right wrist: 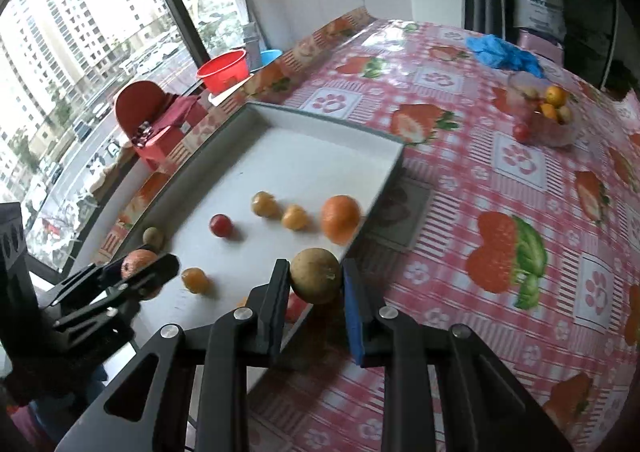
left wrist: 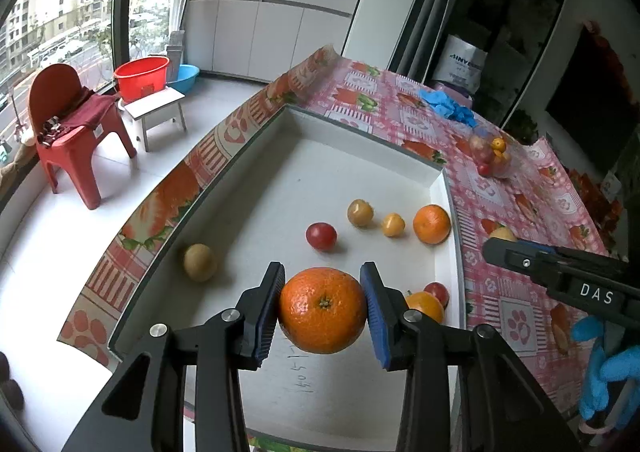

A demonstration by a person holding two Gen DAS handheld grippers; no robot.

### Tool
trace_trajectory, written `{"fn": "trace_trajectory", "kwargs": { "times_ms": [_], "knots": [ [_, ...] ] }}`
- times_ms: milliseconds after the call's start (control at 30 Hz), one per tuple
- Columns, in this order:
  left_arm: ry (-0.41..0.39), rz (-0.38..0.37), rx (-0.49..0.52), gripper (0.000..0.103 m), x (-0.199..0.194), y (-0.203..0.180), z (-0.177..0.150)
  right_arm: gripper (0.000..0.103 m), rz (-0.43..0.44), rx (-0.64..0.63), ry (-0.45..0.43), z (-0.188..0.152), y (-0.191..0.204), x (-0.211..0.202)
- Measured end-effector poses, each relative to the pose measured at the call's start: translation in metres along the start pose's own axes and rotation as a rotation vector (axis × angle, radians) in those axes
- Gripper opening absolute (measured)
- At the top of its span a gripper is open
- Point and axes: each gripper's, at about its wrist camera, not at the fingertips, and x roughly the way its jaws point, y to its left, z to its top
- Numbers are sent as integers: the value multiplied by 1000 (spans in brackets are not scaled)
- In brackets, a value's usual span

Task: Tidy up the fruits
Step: 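Carry the mandarin and kiwi over the white tray with both grippers, then open both grippers to drop the mandarin and kiwi into the tray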

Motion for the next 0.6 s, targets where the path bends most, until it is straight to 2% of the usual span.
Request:
{"fn": "trace_trajectory", "kwargs": {
  "times_ms": [433, 467, 500, 567, 600],
  "knots": [
    [61, 52, 24, 40, 20, 2, -5, 29, -19, -96, 71, 2, 29, 25],
    [62, 55, 25, 40, 21, 1, -6, 34, -20, -101, 73, 1, 30, 26],
    [60, 58, 27, 41, 21, 0, -6, 47, -24, -104, 74, 1, 31, 27],
    [61, 59, 34, 41, 21, -1, -5, 62, -45, -108, 63, 0, 32, 24],
    [65, 59, 37, 41, 22, -1, -5, 64, -59, -111, 57, 0, 31, 23]
  ]
}}
